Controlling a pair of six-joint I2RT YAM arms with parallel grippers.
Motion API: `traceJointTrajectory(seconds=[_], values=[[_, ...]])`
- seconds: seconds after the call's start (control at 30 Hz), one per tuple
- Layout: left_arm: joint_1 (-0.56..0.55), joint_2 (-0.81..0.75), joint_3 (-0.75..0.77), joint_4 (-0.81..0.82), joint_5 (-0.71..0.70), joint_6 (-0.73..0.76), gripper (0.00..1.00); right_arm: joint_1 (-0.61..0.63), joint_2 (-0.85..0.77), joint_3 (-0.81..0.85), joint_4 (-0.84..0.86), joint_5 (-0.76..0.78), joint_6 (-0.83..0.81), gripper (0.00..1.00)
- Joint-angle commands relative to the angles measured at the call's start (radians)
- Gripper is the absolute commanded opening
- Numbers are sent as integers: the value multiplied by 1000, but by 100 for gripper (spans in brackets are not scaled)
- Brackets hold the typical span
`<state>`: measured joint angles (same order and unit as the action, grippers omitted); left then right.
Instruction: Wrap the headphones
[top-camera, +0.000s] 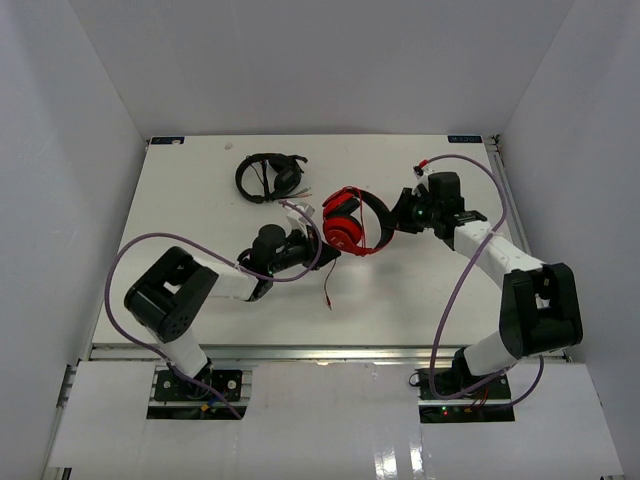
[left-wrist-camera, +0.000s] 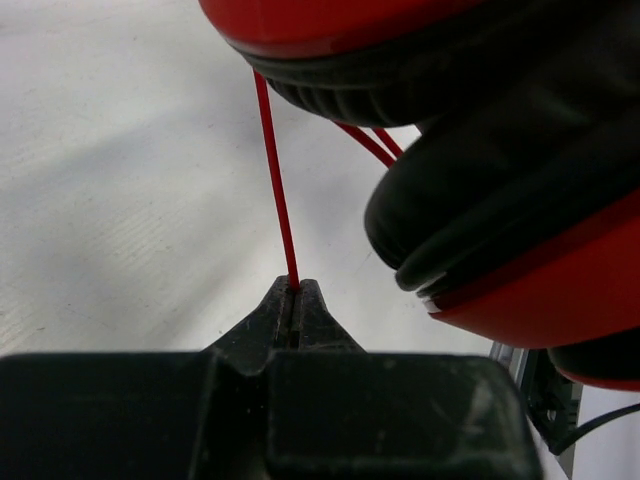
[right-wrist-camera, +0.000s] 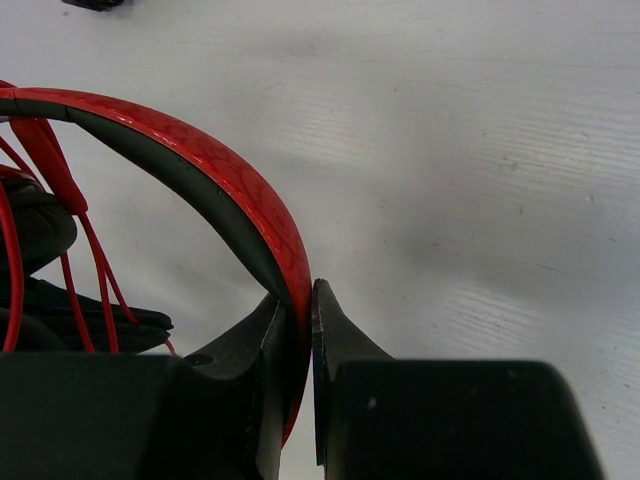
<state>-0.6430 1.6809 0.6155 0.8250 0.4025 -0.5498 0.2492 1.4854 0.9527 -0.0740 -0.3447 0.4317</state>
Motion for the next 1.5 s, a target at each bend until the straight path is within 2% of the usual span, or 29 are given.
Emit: traceJointTrajectory(seconds=[0.0,0.2,0.77,0.9,1.13,1.37,1.47], values=[[-6,71,-22,88,15,-37,0,-8,42,63,132,112,81,8],[-6,153,-11,125,13,-59,0,-4,135,101,111,235,98,8],[-60,224,7,103,6,-78,6,77,277,208,122,505,75,8],[-78,224,6,100,-6,-81,12,93,286,216,126,553,64,8],[-100,169,-18,59,-35,-69,30,94,300,220,133,594,46,8],[-122,93,-36,-15,-49,-46,34,99,292,206,156,632,-7,8],[-128,31,-70,-38,-60,-40,34,104,283,178,201,660,-45,11]])
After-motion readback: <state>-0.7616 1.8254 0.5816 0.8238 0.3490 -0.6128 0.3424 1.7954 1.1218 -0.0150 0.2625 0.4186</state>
